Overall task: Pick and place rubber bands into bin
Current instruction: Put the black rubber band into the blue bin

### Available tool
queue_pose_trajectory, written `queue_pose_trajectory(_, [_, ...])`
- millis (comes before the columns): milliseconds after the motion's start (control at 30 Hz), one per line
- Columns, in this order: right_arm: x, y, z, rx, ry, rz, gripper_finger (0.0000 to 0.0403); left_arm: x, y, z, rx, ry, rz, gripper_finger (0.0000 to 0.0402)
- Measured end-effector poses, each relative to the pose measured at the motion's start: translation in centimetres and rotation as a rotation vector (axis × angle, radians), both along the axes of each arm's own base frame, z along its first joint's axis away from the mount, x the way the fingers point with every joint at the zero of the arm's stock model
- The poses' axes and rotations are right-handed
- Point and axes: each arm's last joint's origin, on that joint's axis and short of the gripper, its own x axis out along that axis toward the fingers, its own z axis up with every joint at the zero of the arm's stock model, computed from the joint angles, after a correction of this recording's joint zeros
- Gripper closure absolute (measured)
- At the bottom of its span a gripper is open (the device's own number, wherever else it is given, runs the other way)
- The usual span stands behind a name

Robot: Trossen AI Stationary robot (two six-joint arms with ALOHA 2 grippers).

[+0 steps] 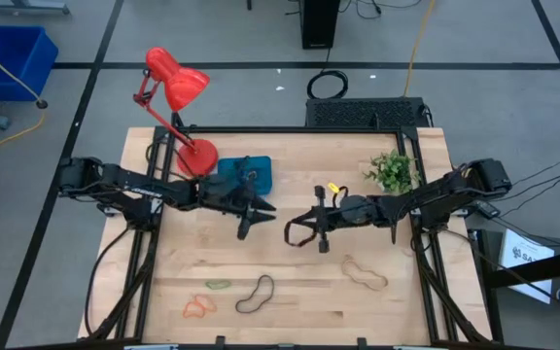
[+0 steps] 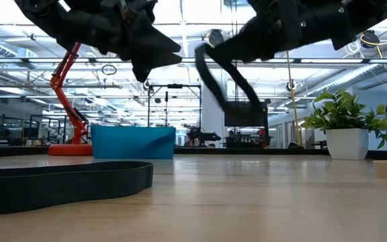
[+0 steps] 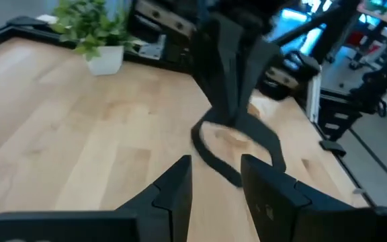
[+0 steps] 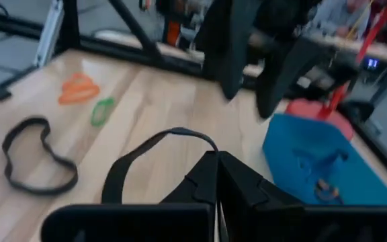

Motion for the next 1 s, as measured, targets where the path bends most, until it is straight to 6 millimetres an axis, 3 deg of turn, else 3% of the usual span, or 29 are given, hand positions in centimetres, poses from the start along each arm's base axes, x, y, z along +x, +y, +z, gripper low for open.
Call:
queue_pose_trajectory(233, [0.2, 0.0, 1.0, -0.004, -0.101, 0.003, 0.0402, 0.0, -2.2, 0.3, 0.030, -0.035, -0.079, 0.0268])
queue_pose_trajectory(500, [0.2, 0.0, 1.4, 0.003, -0.148, 0.003, 0.0403, 0.0, -3.2, 0.6, 0.051, -0.071, -0.068, 0.0268])
queue_pose_trajectory(700, [0.3, 0.0, 1.9, 0.002, -0.194, 0.004, 0.0403, 0.6, -3.3, -0.1, 0.034, -0.070, -0.035, 0.0268])
queue_pose_trajectory(1000, [0.3, 0.0, 2.0, 0.001, -0.205, 0.002, 0.0403, 2.0, -3.9, -1.9, -0.014, -0.117, -0.149, 0.0268])
